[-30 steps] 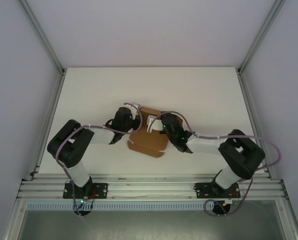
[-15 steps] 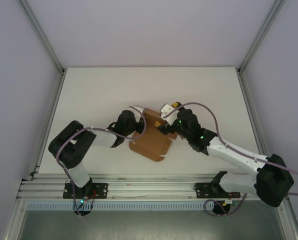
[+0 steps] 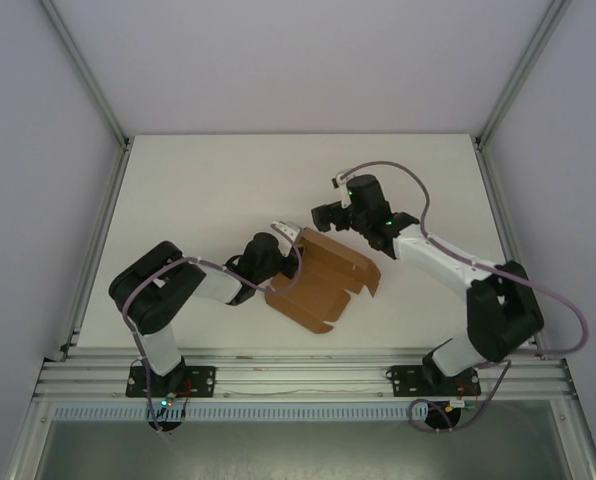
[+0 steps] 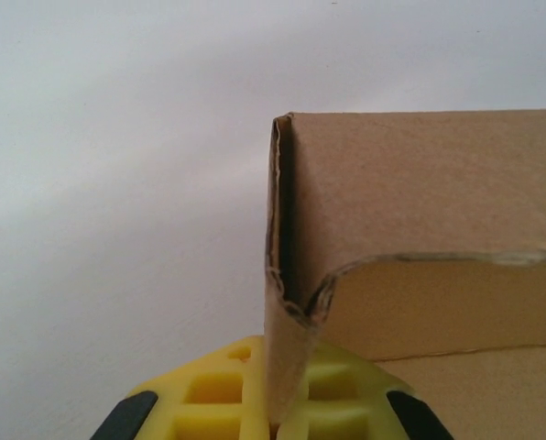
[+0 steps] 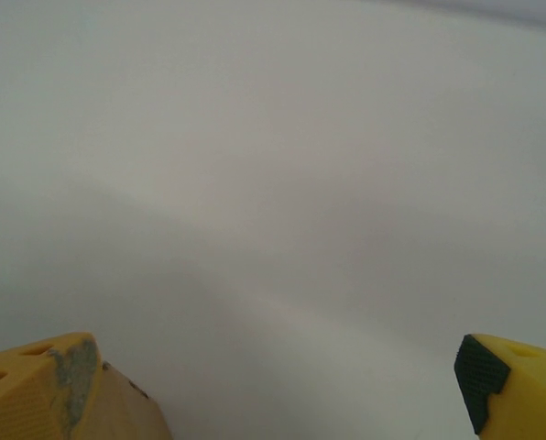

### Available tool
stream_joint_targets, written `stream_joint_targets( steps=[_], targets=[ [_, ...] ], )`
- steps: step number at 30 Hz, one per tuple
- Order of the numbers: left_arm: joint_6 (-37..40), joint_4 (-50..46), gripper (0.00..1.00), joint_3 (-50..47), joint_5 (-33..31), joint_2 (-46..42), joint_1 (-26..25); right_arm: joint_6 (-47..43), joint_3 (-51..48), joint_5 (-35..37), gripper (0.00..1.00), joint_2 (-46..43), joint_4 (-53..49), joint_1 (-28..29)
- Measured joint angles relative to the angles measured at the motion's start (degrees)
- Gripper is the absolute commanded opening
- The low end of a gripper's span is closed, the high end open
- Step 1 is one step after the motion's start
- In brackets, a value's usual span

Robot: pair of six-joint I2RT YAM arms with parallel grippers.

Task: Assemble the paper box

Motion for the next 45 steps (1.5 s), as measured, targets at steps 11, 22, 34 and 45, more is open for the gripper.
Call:
stream_joint_targets(
  steps=[11,22,34,45],
  targets=[
    [-0.6,3.0,0.14,-1.1,-0.7,1.0,-0.7,-1.4,-1.9,-7.6,0.92,4.2,0.4,-0.1],
    [-2.0,3.4,0.19,-1.8,-1.5,1.8,-0.7,-4.8,-5.9,-5.3,0.9,4.2,8.9,3.2],
    [-5.0,3.0,0.0,-1.6,-6.3,1.8,-1.5,-5.7,-8.8,1.0,0.89,3.4,14.3,5.5],
    [-6.3,4.5,0.0,-0.6,-21.0,4.0,-5.4,8.7,-13.4,7.4,0.9,-1.2,13.2,8.4]
  ],
)
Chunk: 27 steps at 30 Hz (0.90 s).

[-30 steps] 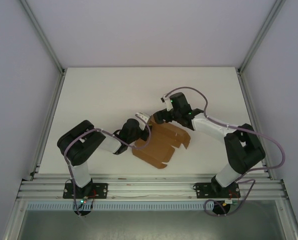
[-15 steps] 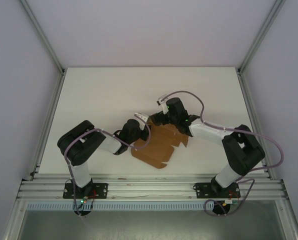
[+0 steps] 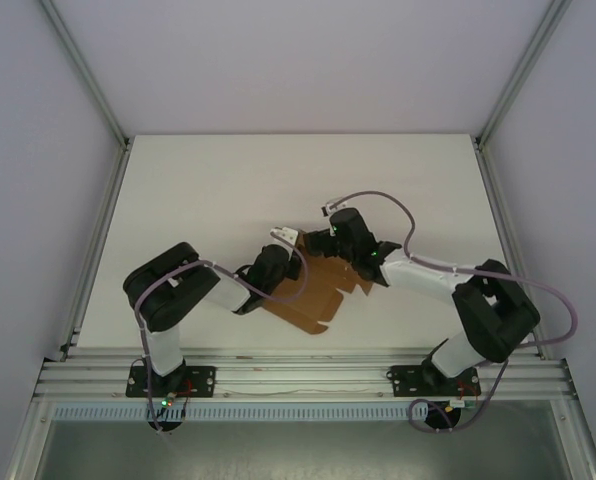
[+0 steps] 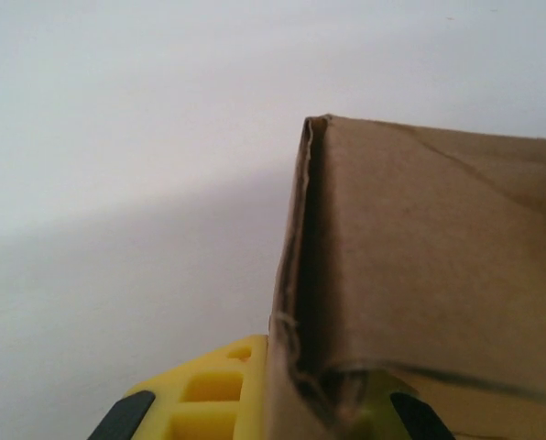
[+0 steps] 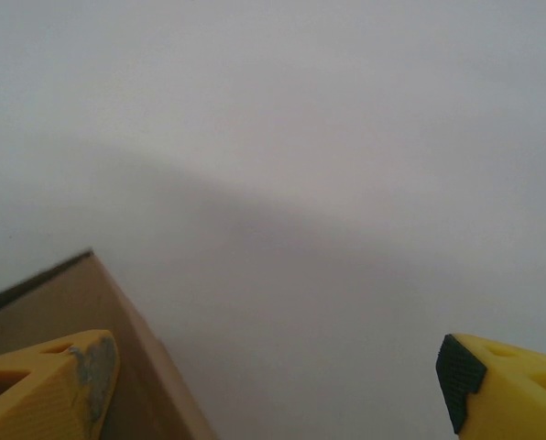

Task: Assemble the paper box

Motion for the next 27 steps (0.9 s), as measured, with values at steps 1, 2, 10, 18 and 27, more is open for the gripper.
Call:
stream_joint_targets(
  steps=[1,2,10,18,27],
  targets=[
    [-0.2,0.5,0.0,0.0,-1.1,0.3,-0.3,1.1,-1.0,0.0,0.9,-0.7,0.0,0.1],
    [-0.1,1.1,0.0,0.0,-2.0,0.6,-0.7,2.0,-2.1,0.0,0.9,-1.5,0.3,0.1],
    [0.0,3.4,0.32,-2.2,-1.4,0.2,-1.5,3.0,-4.6,-0.5,0.9,-3.0,1.7,0.3],
    [-0.7,-0.4,0.42,-2.6,-0.3,-4.8,-1.5,2.6,-4.6,-0.4,0.9,-3.0,1.7,0.3],
    [0.8,-4.2,0.08,0.5,-3.0,-4.9,-1.7,2.6,-4.2,-0.4,0.9,-2.9,1.1,0.3]
  ],
)
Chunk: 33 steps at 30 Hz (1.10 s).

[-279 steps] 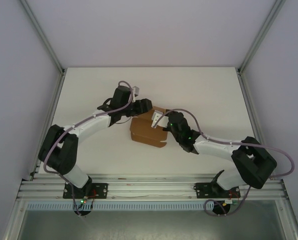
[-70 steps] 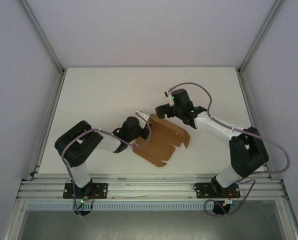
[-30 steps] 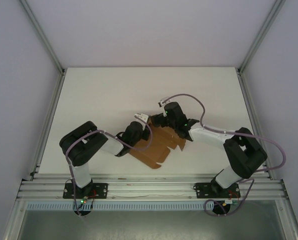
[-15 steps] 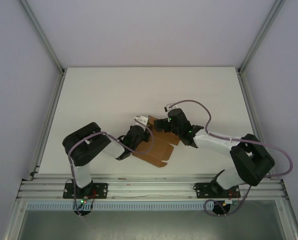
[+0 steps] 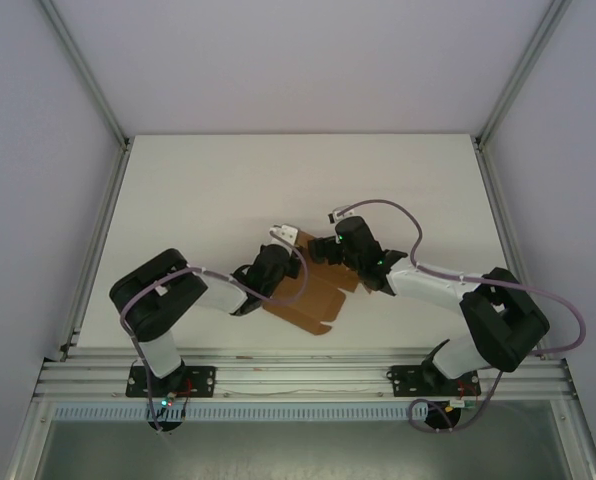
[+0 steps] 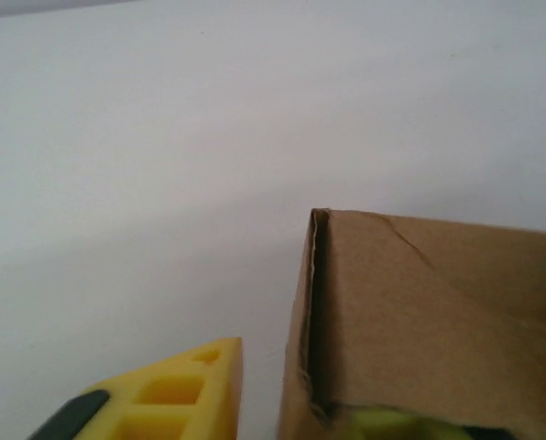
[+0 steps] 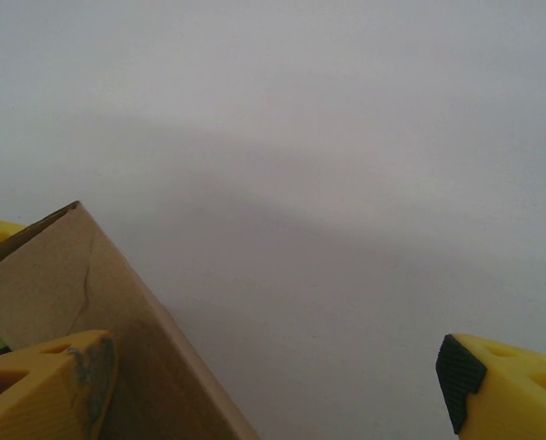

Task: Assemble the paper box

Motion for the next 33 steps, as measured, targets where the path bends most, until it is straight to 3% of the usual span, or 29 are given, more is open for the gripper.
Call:
stream_joint_targets(
  steps=[1,12,15,17,18,20,23,29,33],
  targets=[
    [0.1,0.2,0.0,0.5,-0.2,0.6,-0.2,0.0,0.1,0.0,0.9,0.1,0.0,0.0],
    [1.0,13.3,0.0,-4.2,-1.1,3.7,-0.4,4.9,1.0,0.7,0.93,-0.5,-3.0,0.2],
    [1.0,13.1,0.01,-4.5,-1.3,3.2,-0.3,6.0,1.0,1.3,0.94,-2.8,-6.6,0.4],
    [0.9,11.5,0.37,-4.5,-1.3,2.3,-0.3,6.0,1.0,1.8,0.94,-4.8,-9.0,0.4],
    [0.9,10.6,0.45,-4.5,-1.2,1.8,-0.3,6.0,1.0,1.9,0.94,-5.6,-10.0,0.4],
    [0.5,9.2,0.53,-4.5,-0.5,0.9,-0.2,6.0,1.0,2.2,0.94,-7.4,-11.6,0.4],
    [0.5,7.6,0.56,-4.5,0.2,0.3,-0.2,6.0,1.0,3.2,0.95,-9.3,-14.1,0.4],
    [1.2,3.6,0.54,-3.1,0.7,0.3,-0.2,7.5,0.9,6.2,0.94,-11.7,-18.5,0.3],
    [1.7,2.8,0.41,-0.9,1.2,0.8,-0.2,8.9,-0.4,8.0,0.95,-15.1,-20.0,0.3]
  ],
)
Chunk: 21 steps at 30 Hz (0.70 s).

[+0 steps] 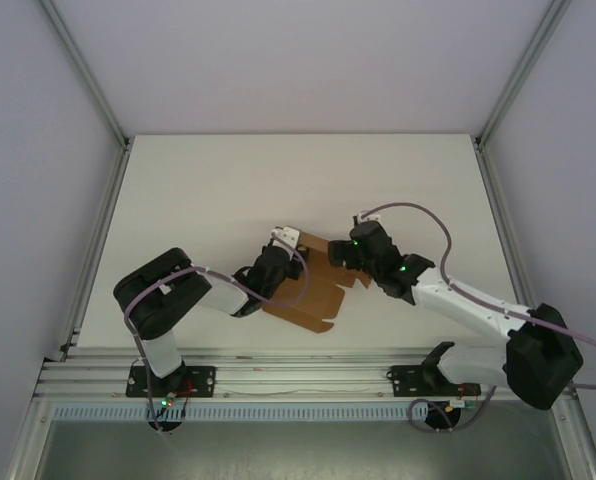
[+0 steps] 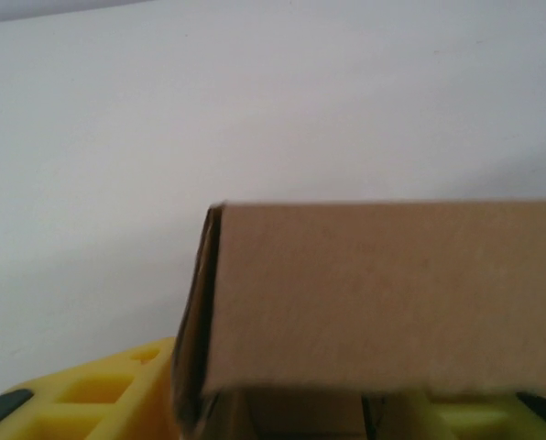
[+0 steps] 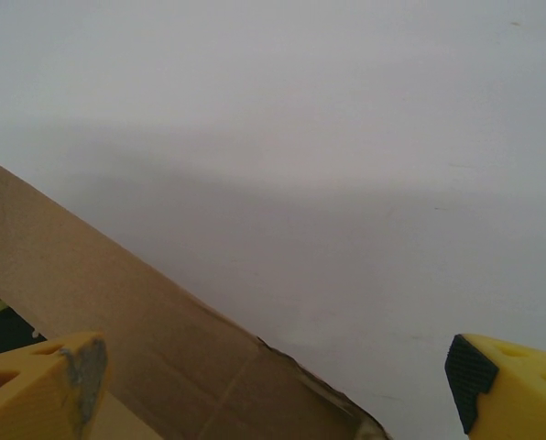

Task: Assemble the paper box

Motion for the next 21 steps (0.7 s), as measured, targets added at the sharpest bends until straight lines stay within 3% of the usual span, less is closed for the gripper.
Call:
stream_joint_targets(
  steps=[6,7,15,21],
  targets=[
    [0.9,-0.8,0.03,1.7,-0.9,1.3,0.0,2.9,-3.0,3.0,0.97,-7.9,-4.1,-0.4],
    [1.1,-0.8,0.0,1.7,-1.2,1.4,0.0,3.4,-3.5,3.4,0.97,-9.3,-4.9,-0.4],
    [-1.2,-4.6,0.0,2.3,-1.6,-0.6,0.0,6.3,-7.8,5.2,0.99,-21.2,-9.5,-1.6],
    [-4.8,-9.7,0.0,2.3,-1.4,-8.0,0.0,6.3,-10.5,5.3,0.98,-22.2,-7.2,-3.0]
  ],
)
